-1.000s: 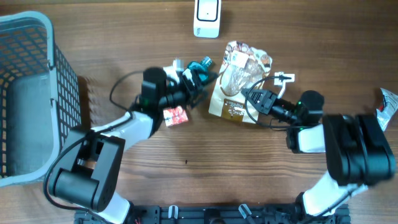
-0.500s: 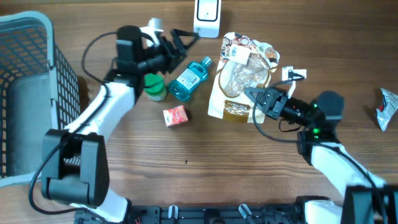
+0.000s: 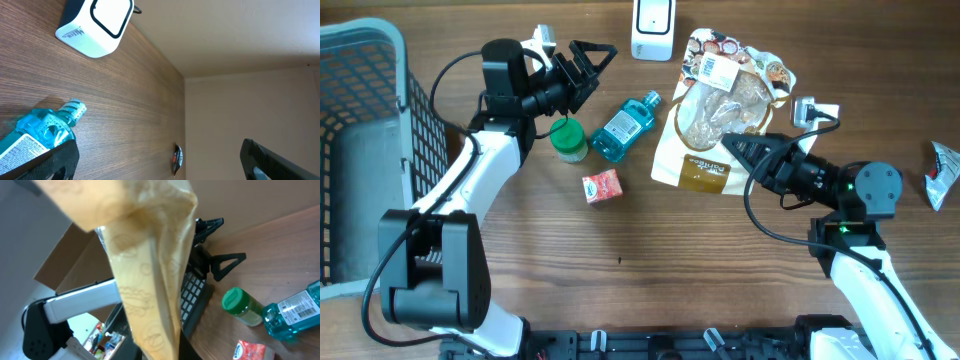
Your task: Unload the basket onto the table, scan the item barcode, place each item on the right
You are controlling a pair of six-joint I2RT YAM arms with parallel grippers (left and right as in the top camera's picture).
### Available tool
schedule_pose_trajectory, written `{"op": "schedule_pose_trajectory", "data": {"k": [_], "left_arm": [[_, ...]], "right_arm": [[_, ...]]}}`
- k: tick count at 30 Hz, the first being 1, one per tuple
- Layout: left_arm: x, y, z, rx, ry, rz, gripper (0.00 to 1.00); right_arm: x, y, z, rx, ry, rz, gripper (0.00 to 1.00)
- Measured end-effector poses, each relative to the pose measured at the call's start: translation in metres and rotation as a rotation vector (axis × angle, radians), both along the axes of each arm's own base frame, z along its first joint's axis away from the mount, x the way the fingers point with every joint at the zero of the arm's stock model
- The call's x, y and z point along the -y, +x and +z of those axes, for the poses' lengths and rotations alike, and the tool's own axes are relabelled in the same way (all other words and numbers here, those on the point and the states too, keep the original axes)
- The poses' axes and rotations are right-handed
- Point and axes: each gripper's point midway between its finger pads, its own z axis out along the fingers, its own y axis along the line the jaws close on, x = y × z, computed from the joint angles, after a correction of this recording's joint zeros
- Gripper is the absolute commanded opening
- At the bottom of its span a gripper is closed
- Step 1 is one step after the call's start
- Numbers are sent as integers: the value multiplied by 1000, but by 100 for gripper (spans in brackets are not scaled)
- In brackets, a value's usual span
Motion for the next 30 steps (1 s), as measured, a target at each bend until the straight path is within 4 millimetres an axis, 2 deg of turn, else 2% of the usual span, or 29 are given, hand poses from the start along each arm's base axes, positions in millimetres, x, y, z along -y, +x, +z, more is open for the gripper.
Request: {"op": "schedule_pose_trajectory", "data": {"k": [5, 10, 13, 16, 20, 24, 27, 30], "left_arm": [[0, 2, 5, 14, -11, 5, 100], [-13, 14, 27, 75, -65, 46, 100], [-32, 21, 34, 88, -86, 92, 100], [-44, 24, 34, 74, -99, 122, 100], [-44, 24, 34, 66, -106, 124, 100], [-44, 24, 34, 67, -106, 123, 100], [-44, 24, 34, 85, -88, 113, 100], [-44, 24, 34, 112, -65, 104, 100]], "right_arm": [[3, 13, -11, -60, -27, -46, 5], [11, 50, 2, -79, -99, -141, 5], [16, 81, 17, -69, -178, -218, 5], [11, 113, 18, -73, -300, -278, 5], [-4, 154, 7, -58, -497, -335, 5], [-16, 201, 6, 53, -719, -427, 5], [-10, 232, 12, 168, -896, -547, 5], [-2, 253, 16, 276, -1057, -645, 5]]}}
